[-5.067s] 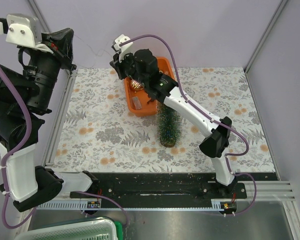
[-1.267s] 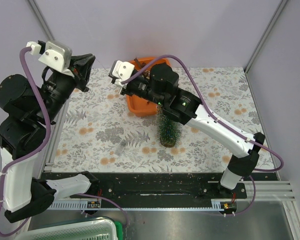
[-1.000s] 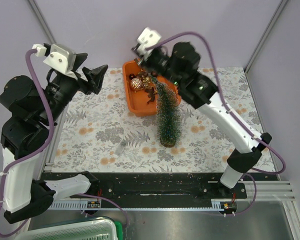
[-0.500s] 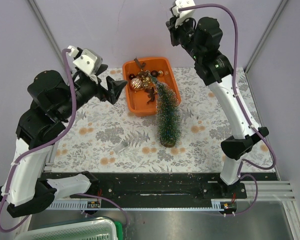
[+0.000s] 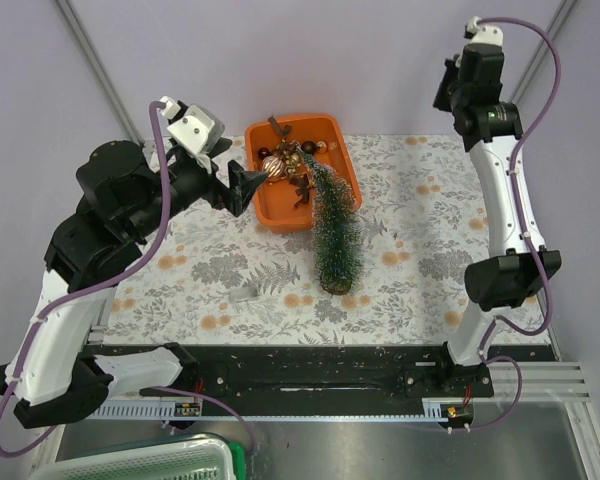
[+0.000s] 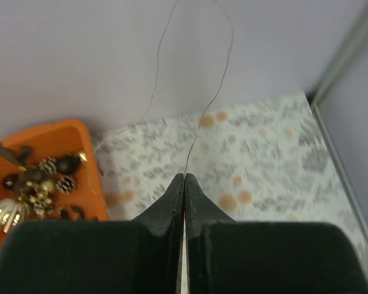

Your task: Decorate the small christmas tree

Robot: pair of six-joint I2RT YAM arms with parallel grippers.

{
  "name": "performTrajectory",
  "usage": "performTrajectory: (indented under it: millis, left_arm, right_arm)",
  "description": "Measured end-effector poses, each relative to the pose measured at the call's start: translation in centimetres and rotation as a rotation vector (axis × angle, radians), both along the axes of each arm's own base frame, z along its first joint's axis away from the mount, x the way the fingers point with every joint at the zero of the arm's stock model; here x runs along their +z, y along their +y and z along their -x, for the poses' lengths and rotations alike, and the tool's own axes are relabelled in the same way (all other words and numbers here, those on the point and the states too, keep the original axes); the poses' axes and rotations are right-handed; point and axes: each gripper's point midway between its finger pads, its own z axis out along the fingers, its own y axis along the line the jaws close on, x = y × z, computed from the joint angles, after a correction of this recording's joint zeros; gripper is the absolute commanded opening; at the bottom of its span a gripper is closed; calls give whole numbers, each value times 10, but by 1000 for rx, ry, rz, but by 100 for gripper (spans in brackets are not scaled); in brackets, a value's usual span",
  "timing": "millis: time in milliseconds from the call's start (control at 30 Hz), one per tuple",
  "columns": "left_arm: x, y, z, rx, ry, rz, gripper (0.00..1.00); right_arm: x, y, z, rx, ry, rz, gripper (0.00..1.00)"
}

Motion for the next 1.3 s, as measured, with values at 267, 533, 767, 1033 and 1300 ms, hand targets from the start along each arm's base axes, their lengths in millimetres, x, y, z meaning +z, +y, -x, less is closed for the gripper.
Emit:
performTrajectory:
  millis: [267, 533, 767, 1033, 1300]
  left_arm:
    - [4, 4, 5, 0, -10, 8, 84]
    - [8, 8, 9, 0, -22, 18, 84]
    - [9, 9, 10, 6, -24, 20, 83]
    - [7, 9, 8, 10, -21, 17, 83]
    - [0, -19, 12, -69, 1, -28, 83]
  right_arm:
    - [-107, -90, 60, -245, 269, -125, 0]
    - [-64, -158, 85, -407, 125, -233, 0]
    - [11, -171, 55, -401, -66, -287, 0]
    - [-55, -156, 102, -407, 41, -330, 0]
    - [-60, -75, 221, -192, -12, -393, 0]
